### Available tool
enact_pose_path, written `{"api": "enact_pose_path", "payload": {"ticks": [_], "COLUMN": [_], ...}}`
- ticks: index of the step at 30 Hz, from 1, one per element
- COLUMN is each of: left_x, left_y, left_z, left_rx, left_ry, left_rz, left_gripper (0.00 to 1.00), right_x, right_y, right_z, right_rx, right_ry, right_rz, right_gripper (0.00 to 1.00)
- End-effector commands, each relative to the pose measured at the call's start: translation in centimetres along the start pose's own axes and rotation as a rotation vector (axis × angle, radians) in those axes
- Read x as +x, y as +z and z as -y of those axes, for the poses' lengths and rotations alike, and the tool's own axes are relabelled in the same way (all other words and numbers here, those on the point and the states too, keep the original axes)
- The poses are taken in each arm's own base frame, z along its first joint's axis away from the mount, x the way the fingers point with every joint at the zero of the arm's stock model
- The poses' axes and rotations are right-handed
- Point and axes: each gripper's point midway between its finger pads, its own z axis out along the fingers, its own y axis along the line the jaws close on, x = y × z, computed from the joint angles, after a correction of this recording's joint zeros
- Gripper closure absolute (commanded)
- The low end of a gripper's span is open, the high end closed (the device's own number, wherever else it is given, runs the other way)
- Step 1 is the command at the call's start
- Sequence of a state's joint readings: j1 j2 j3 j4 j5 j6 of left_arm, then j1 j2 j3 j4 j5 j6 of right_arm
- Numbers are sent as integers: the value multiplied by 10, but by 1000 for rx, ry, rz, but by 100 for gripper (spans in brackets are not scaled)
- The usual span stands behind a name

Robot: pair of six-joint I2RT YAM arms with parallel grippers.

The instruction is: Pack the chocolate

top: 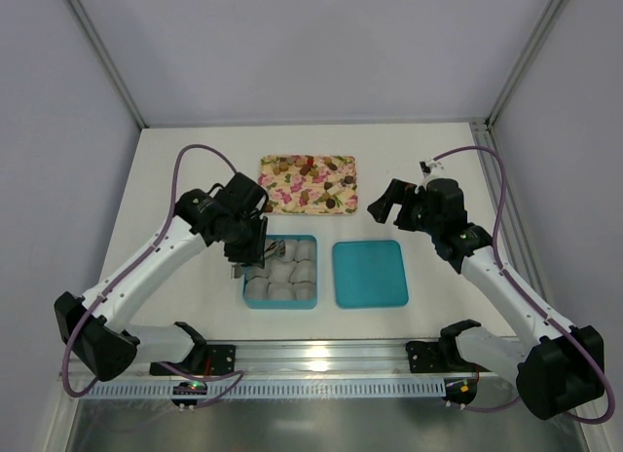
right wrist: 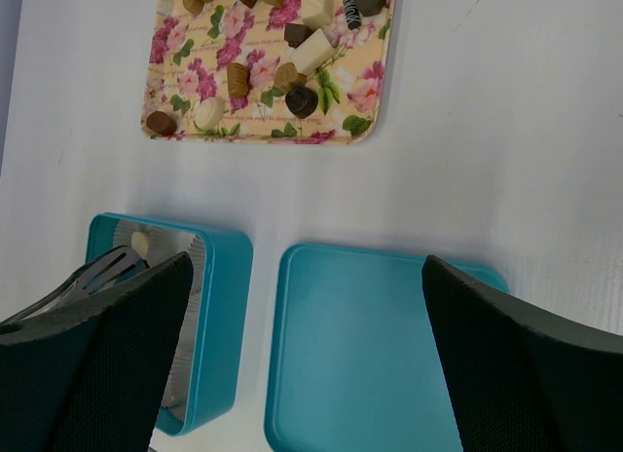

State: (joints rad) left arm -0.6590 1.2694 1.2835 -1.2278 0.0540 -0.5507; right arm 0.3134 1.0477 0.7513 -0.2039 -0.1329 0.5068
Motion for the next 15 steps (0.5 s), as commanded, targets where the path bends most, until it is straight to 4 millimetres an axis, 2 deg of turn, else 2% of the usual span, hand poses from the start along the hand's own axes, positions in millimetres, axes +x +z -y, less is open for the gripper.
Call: {"api": "enact_pose_path", "payload": {"ticks": [1, 9, 15], "left_x": [-11, -12, -13], "left_y": [2, 15, 17], "left_z": [8, 5, 4], "left_rx": [23, -1, -8], "left_ry": [-8, -6, -5], "left_rz": [41, 27, 31], "left_gripper": [71, 68, 64], "right_x": [-6, -4, -4], "right_y": [0, 2, 2], "right_z": [-2, -2, -3], "right_rx": [-5, -7, -13], "right_ry": [-11, -11, -12], "right_rz": [31, 26, 27], "right_gripper": [0, 0, 0]}}
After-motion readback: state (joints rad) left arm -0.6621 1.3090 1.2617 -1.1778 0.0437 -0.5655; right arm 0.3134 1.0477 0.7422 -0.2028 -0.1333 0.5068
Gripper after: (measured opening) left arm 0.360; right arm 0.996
